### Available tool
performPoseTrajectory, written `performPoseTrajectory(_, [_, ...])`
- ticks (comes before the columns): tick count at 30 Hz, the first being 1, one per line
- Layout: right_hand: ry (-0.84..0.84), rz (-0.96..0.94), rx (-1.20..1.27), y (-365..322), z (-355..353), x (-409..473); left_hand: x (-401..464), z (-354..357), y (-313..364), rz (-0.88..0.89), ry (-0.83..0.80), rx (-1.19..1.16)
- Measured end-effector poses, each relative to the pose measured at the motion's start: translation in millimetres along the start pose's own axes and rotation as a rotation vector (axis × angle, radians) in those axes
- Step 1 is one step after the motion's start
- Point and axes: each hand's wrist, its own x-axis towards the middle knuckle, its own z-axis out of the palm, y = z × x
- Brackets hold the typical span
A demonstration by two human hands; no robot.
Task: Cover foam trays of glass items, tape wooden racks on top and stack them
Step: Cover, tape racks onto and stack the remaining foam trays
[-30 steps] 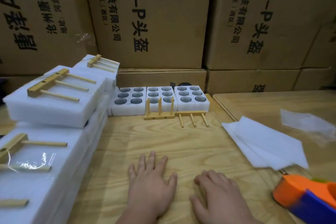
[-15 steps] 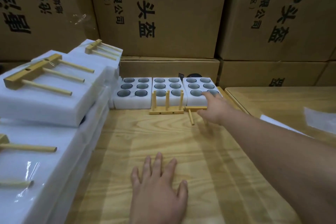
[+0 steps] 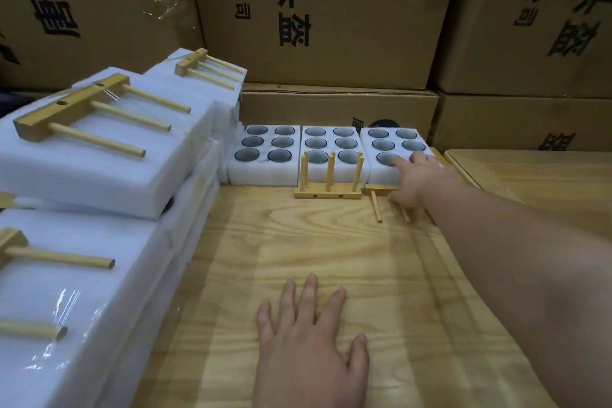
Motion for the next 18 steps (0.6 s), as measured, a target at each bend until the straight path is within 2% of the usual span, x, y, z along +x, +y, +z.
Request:
performPoseTrajectory(10, [0.054, 0.063, 0.057, 10, 18, -41, -3, 3, -4, -0.003, 0.040, 0.020])
performPoseTrajectory(18, [0.109, 0.079, 0.169, 3, 27, -119, -5, 4, -4, 0.003, 0.041, 0.037])
